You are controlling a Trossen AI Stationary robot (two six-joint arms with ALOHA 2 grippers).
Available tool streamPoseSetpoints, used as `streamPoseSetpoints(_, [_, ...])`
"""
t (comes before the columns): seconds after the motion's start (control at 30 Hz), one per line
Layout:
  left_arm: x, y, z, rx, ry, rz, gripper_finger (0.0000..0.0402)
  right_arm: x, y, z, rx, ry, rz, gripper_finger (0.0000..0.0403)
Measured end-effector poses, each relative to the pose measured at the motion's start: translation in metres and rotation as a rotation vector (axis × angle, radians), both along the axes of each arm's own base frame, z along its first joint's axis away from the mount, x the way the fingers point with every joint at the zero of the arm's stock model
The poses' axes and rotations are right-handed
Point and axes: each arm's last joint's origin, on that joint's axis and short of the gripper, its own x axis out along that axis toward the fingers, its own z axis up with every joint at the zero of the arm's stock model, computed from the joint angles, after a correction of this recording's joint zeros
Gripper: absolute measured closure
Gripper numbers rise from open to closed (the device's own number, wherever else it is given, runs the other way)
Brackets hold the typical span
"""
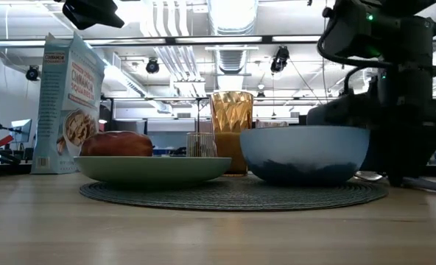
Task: Arrange a breakfast setting
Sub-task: Adjust the violet spoon to the right side of the bowl
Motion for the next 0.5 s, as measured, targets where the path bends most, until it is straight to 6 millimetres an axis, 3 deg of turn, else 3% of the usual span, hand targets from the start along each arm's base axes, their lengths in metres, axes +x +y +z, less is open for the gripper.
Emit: streamPoseSetpoints(0.5, [0.000,0.000,0.000,0.000,0.002,0.000,0.0247,0.031,0.007,0.029,-0.019,-0.166,0.056,0.0351])
